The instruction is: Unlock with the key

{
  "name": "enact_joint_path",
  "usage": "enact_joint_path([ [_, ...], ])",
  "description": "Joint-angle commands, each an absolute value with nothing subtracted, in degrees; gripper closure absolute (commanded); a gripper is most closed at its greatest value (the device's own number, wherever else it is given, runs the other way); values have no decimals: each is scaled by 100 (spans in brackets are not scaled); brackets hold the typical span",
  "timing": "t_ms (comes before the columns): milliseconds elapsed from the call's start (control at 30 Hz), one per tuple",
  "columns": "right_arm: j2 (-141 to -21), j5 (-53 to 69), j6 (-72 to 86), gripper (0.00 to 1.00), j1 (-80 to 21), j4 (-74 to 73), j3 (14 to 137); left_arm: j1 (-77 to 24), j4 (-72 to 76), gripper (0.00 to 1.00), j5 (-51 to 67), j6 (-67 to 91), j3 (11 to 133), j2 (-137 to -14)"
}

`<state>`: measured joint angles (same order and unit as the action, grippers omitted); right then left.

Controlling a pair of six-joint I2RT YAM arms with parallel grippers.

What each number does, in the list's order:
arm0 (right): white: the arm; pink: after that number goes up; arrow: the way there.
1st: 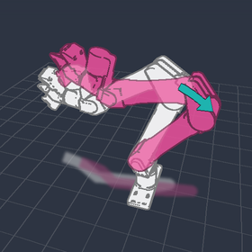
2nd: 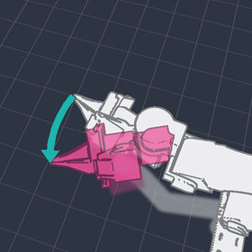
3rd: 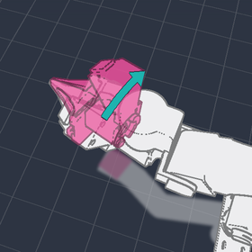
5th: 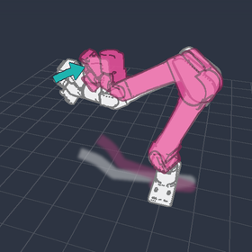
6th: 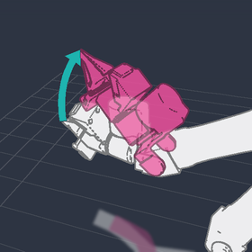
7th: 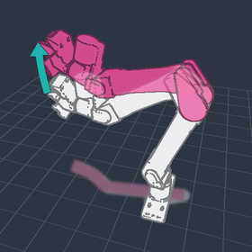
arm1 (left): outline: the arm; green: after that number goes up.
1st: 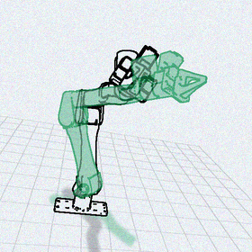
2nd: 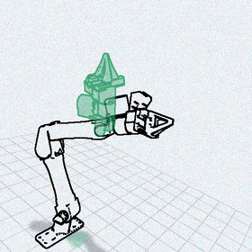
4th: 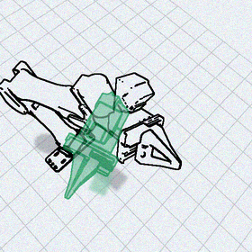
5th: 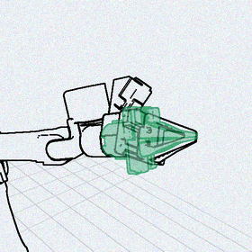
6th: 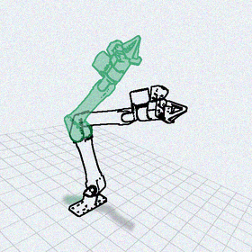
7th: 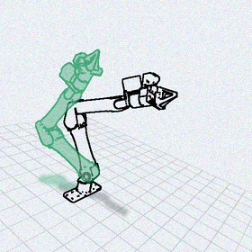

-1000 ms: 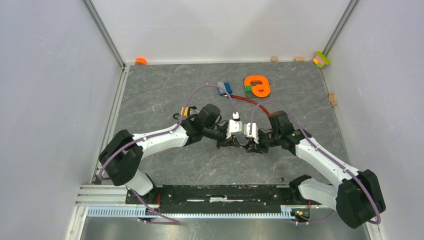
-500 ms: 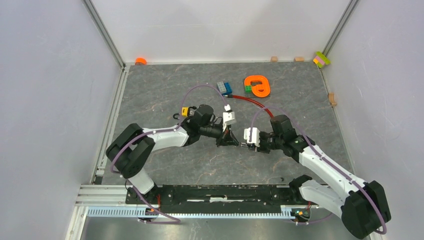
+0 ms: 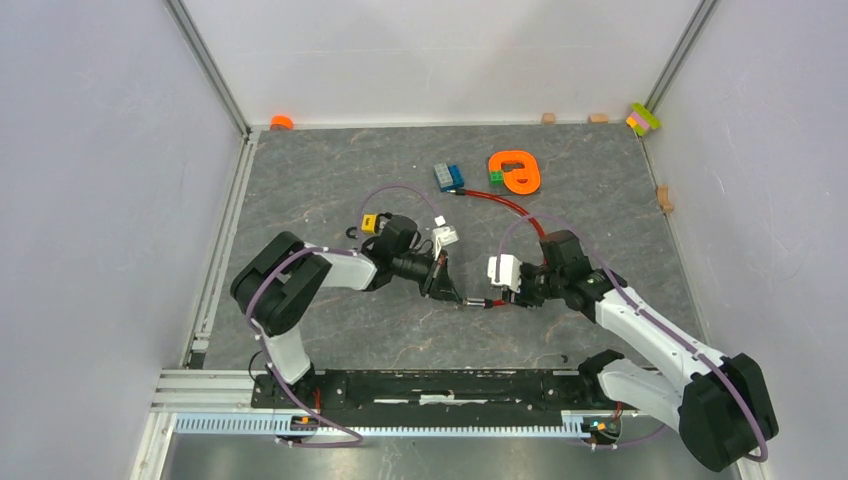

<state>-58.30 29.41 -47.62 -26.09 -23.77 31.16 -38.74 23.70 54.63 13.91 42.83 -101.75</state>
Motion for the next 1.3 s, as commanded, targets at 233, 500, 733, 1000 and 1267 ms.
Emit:
enact_joint_path([
  [233,-5859,1820,-4039,39,-2597,-1016,3307,-3537,876,87,5770,2228,5233,-10927],
  [500,-6654,153,-3697,36,-2600,224,3603,-3437,126,72,5745,2409,5395,-11031],
  [733,-7952,-354,-3578,36,-2378,224,4588,-3250,-395,60,5392,1791,5596,-10543],
  [1000,-9384,-18,-3368,36,-1935,-405,6001,-3157,-820,48,5149,1273,5855,-9942],
  [1267,-10306,558,-3221,38,-1629,-920,6707,-3155,-1339,34,4859,685,6082,-9469],
])
